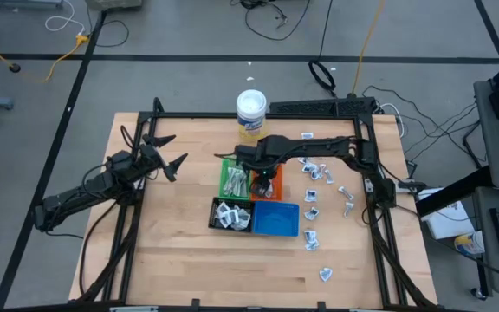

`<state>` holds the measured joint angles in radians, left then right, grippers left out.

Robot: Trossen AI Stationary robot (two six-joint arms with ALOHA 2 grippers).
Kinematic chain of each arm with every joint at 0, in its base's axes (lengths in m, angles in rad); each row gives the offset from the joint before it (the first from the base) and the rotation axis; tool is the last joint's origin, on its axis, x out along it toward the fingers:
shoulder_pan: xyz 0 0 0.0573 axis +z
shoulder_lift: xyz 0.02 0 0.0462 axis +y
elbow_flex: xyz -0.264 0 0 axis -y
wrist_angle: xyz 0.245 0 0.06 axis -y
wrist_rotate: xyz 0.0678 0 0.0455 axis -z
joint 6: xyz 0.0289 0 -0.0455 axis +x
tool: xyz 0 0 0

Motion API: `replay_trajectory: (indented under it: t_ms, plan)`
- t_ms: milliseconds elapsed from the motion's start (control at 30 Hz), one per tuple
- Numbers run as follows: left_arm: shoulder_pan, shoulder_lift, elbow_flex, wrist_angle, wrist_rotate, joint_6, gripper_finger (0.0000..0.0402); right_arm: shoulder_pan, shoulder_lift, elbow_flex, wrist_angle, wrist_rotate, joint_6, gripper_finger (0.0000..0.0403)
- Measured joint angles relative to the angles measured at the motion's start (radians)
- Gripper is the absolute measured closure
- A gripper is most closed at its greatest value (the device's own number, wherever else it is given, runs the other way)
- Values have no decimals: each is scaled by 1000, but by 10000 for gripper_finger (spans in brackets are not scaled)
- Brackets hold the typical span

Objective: Pick & Place First Aid Supplies
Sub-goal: Put the ointment pack into the orange bin

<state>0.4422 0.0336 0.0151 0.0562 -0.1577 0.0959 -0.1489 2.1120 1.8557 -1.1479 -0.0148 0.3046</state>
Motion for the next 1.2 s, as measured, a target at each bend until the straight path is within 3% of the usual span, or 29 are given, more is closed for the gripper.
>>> replay_trajectory:
  t_ms: [200,400,767,1200]
  plan:
    - [0,0,0,0,0,0,9,-13,-53,0,-18,15,100,175]
    - [0,0,0,0,0,0,9,-18,-90,-38,-14,14,121,168]
    - [0,0,0,0,0,0,9,-65,-404,-493,96,14,214,179]
    - [0,0,0,0,0,0,9,-74,-712,-875,-116,14,388,179]
